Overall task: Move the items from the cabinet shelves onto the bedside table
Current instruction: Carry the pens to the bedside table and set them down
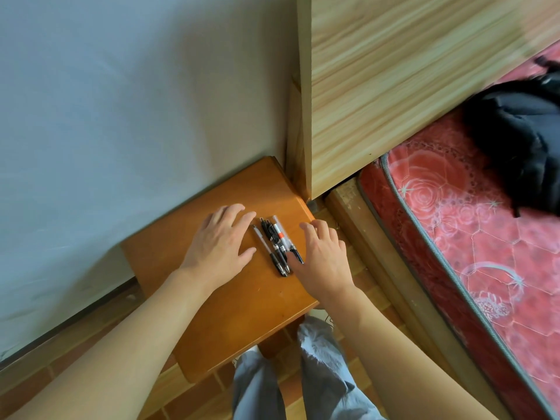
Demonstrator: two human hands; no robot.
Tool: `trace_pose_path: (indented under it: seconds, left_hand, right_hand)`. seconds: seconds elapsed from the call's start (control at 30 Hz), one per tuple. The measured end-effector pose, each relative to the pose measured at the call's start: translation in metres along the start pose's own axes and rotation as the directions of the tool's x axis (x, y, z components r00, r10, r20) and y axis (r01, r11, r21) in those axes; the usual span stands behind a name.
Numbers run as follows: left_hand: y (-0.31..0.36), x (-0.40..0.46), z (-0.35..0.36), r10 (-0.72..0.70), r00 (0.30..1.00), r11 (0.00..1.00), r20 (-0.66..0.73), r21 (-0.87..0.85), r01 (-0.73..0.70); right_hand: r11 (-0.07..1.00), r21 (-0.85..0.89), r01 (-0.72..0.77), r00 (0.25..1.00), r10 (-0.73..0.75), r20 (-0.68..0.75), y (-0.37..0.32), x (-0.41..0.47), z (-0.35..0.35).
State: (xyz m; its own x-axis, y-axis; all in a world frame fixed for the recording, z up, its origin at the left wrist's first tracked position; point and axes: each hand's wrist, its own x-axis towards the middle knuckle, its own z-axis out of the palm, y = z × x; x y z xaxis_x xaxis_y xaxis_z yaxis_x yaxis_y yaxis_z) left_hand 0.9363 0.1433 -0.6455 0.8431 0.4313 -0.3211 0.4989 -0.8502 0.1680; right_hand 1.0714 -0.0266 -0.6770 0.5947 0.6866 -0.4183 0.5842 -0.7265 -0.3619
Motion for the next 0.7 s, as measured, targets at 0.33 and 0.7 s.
trace_pose_path:
  seconds: [0.33,0.7]
  left_hand:
    - [0.028,-0.045,-0.120,-0.102,0.994,0.987,-0.042,0.121,0.107]
    - [0.092,-0.115,-0.247,-0.111,0.985,0.990,-0.133,0.070,0.121]
  right_hand:
    - [0.990,-0.080,0.118,0.992,-0.121,-0.024,-0.019,-0.043,-0.119]
    - [0.992,-0.072,0.108,0.991,-0.113,-0.075,-0.029,-0.133,-0.238]
